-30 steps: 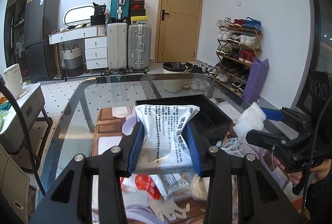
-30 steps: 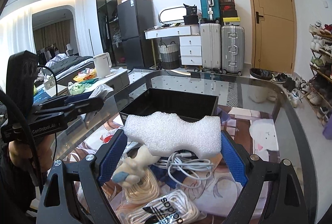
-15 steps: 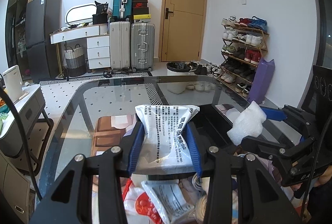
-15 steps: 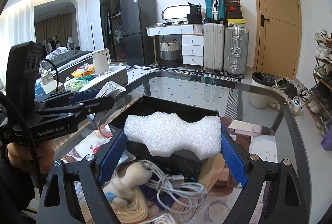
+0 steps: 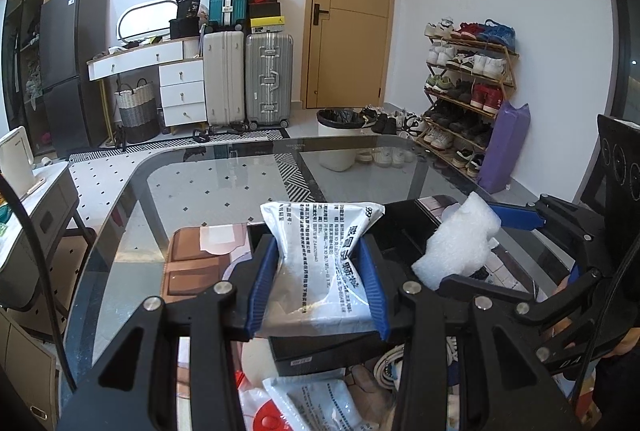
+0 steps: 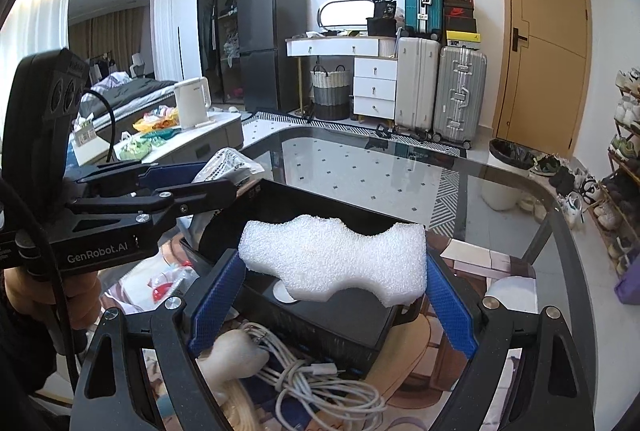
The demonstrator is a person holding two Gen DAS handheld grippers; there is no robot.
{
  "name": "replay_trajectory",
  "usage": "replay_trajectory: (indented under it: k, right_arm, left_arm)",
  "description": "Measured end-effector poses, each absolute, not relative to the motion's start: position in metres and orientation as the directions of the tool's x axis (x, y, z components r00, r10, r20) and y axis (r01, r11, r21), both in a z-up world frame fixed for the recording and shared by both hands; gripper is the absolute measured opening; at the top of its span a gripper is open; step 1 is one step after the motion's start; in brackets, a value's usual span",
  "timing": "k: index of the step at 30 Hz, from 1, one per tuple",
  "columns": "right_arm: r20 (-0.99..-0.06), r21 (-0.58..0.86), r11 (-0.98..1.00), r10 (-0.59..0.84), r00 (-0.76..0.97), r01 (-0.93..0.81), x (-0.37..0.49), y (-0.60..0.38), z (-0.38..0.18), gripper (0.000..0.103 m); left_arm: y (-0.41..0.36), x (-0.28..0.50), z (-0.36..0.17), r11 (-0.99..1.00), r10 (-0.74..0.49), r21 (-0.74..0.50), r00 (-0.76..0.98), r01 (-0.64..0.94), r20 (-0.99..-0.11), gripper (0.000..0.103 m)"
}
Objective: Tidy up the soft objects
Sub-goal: 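Lift and carry the packet with the left tool while the right tool carries the foam over the black box, then open the left tool to drop the packet while the right tool drops the foam into the box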
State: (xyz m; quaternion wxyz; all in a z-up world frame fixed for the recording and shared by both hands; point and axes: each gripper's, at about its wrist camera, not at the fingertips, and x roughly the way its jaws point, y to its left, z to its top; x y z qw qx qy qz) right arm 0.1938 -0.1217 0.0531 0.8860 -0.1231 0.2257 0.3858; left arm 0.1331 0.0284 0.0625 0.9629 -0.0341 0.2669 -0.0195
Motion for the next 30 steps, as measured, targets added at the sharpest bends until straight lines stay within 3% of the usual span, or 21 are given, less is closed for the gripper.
replay_trajectory:
  k: [22,26,30]
  right_arm:
    - [-0.532,-0.101,0.654,0.602,0.596,-0.750,0.213,-0.099,0.039,0.090]
    - [-0.523,-0.128,0.660,0.589,0.616,-0.740,0.210,-0.098,0.041,0.096]
    - [-0.500,-0.167,0.672,0.572,0.650,-0.721,0.198,-0.106,0.045,0.101]
  left_arm:
    - [0.028,0.156,0.047,0.996,-0.073,-0.078,0.825,0.036,-0.560,0.042]
    - [0.027,0.154,0.049,0.996,-0.078,-0.078,0.825,0.041,-0.560,0.048]
    - [0.024,0.145,0.056,0.997,-0.071,-0.068,0.843,0.041,-0.533,0.074]
